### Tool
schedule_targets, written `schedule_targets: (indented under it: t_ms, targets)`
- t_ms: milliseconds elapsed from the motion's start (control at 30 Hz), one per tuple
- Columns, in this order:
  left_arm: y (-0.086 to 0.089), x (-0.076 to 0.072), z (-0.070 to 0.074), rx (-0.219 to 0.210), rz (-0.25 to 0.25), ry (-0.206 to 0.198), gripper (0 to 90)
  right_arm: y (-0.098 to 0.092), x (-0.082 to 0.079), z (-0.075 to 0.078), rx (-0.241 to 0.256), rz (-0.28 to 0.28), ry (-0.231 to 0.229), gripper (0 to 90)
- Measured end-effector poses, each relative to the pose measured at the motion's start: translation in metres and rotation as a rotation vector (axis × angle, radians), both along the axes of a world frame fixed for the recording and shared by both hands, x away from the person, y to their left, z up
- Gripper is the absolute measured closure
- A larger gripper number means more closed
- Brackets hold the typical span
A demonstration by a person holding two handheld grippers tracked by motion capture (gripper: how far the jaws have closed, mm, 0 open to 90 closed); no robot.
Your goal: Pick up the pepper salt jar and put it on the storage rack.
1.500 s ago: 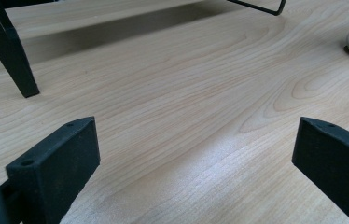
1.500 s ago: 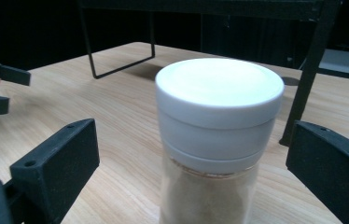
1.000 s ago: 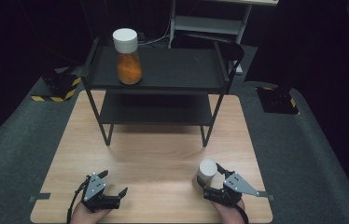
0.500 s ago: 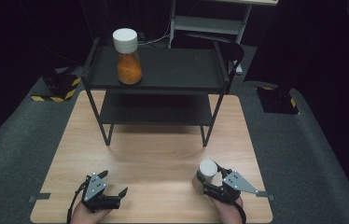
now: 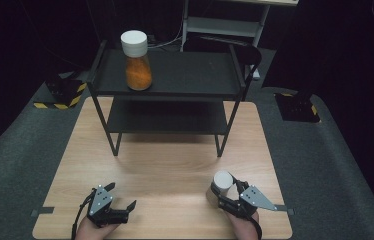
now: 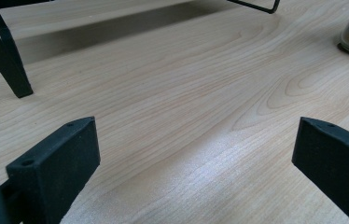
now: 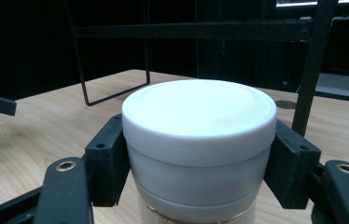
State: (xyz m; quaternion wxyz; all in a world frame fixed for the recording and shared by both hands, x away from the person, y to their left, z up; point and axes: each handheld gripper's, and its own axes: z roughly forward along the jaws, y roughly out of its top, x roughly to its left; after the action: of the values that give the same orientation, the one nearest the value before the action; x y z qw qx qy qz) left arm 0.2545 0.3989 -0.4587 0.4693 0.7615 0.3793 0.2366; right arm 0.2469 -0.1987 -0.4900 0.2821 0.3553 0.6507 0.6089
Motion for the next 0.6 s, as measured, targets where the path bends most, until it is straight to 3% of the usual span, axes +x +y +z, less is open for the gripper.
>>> schedule_targets:
  t_ms: [200, 600]
  targets:
    - [0.0, -0.001, 0.0, -0.004, 0.003, 0.003, 0.9, -0.003, 0.002, -0.002, -0.003, 0.016, -0.012, 33.6]
    - [0.0, 0.0, 0.001, -0.001, -0.003, 0.007, 0.9, -0.002, 0.004, 0.014, -0.031, 0.007, 0.033, 33.7]
